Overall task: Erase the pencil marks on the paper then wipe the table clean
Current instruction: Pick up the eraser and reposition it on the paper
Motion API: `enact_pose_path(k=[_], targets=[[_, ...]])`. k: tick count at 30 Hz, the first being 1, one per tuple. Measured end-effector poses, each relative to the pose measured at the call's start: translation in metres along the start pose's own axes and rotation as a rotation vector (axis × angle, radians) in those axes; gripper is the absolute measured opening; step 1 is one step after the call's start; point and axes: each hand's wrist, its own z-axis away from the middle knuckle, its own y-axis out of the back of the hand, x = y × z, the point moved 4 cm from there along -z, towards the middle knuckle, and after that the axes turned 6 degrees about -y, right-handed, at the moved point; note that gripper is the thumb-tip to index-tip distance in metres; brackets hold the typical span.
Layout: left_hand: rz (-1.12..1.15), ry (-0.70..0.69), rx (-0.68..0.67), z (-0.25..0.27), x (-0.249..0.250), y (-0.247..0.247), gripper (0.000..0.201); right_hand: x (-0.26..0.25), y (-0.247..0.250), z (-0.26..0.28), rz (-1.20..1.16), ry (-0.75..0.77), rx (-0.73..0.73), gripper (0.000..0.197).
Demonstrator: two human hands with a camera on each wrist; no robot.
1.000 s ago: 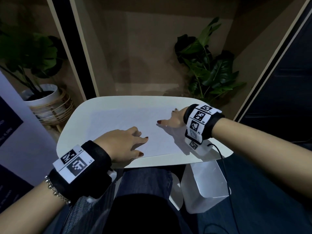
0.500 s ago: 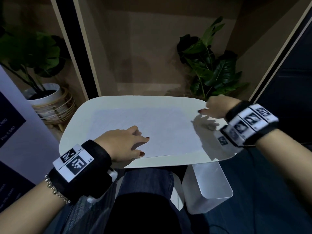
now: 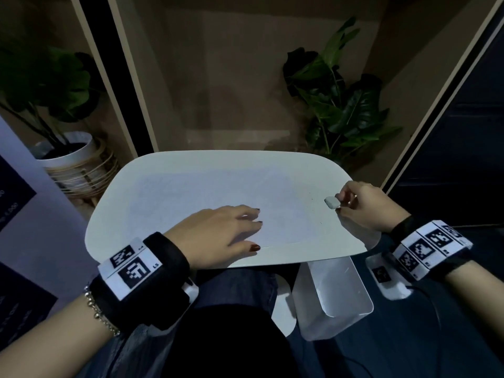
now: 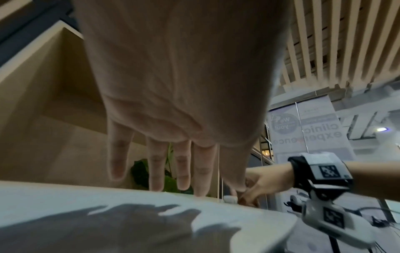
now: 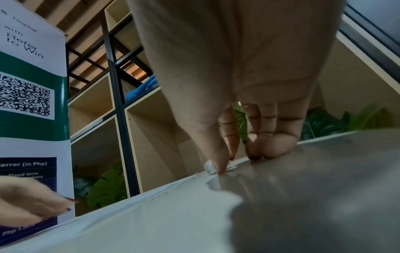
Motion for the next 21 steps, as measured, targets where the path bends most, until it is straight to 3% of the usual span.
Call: enact_pose_path(k=[3, 10, 14, 18, 21], targets=[[0.039, 0.003, -0.026, -0.003, 0.005, -0.01, 0.059, -0.009, -0.002, 0.002, -0.087, 0.017, 0.025, 0.029], [-0.035, 0.04, 0.001, -0.003, 0.009, -0.009, 0.059, -0.008, -0.009, 0.0, -0.044, 0.09, 0.124, 0.02], [-0.055, 0.05, 0.048, -0.003, 0.007, -0.005, 0.057, -0.024, -0.003, 0.011, -0.192, 0.126, 0.167, 0.017], [-0.04, 0.02, 0.006, -0.005, 0.007, -0.017, 0.063, -0.062, -0.02, 0.033, -0.355, 0.286, 0.088, 0.019], [-0.015, 0.028, -0.01, -0.006, 0.009, -0.02, 0.068, -0.076, -0.04, 0.041, -0.488, 0.254, -0.009, 0.024]])
